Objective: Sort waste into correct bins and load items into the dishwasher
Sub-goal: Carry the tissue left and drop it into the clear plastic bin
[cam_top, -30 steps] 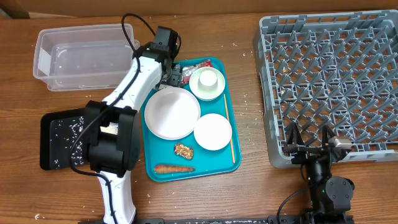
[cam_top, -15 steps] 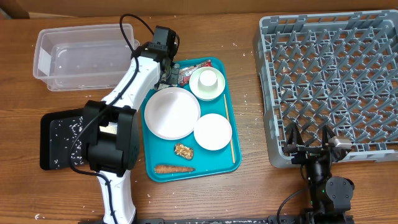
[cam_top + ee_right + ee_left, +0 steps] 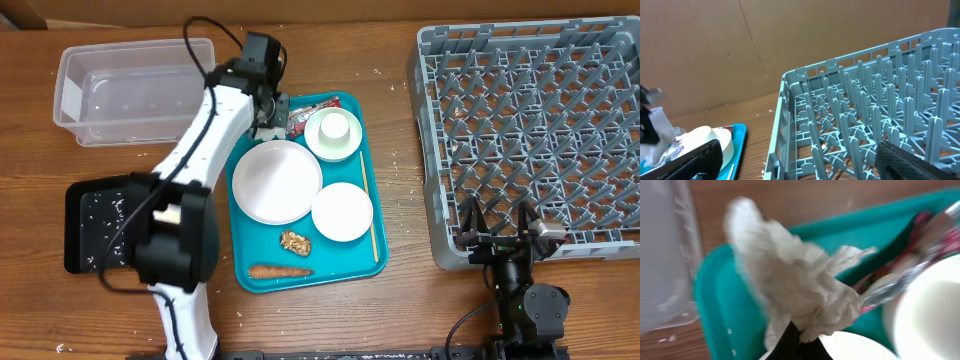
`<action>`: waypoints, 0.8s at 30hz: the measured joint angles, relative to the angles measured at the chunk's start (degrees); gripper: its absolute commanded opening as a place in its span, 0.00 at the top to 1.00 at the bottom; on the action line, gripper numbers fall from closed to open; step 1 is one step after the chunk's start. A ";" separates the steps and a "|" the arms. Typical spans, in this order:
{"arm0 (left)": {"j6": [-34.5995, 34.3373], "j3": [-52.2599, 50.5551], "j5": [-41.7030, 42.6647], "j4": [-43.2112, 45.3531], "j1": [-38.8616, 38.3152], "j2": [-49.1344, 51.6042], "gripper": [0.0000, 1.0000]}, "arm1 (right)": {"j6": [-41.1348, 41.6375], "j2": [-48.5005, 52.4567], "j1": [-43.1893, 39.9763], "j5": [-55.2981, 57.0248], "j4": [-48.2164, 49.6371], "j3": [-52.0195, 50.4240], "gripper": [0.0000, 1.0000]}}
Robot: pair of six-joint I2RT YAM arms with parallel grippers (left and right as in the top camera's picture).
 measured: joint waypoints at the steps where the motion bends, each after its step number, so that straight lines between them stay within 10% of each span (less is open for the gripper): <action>1: -0.39 0.17 -0.39 0.02 0.02 -1.57 0.96 | 0.00 0.00 -0.02 0.00 0.00 0.00 0.00; 20: -8.26 1.73 -21.35 5.38 8.87 -11.82 0.95 | 0.00 0.00 -0.02 0.02 0.00 0.00 0.00; 21: -8.31 1.73 -21.70 5.60 9.73 -11.72 0.78 | 0.02 0.00 0.00 0.00 0.00 0.00 0.00; 23: -8.57 1.73 -21.88 7.17 11.98 -11.17 0.04 | 0.02 0.00 0.00 0.00 -0.02 0.00 0.00; 24: -8.48 1.73 -21.81 7.67 12.59 -10.80 0.00 | 0.00 0.00 0.00 0.02 0.02 0.00 0.00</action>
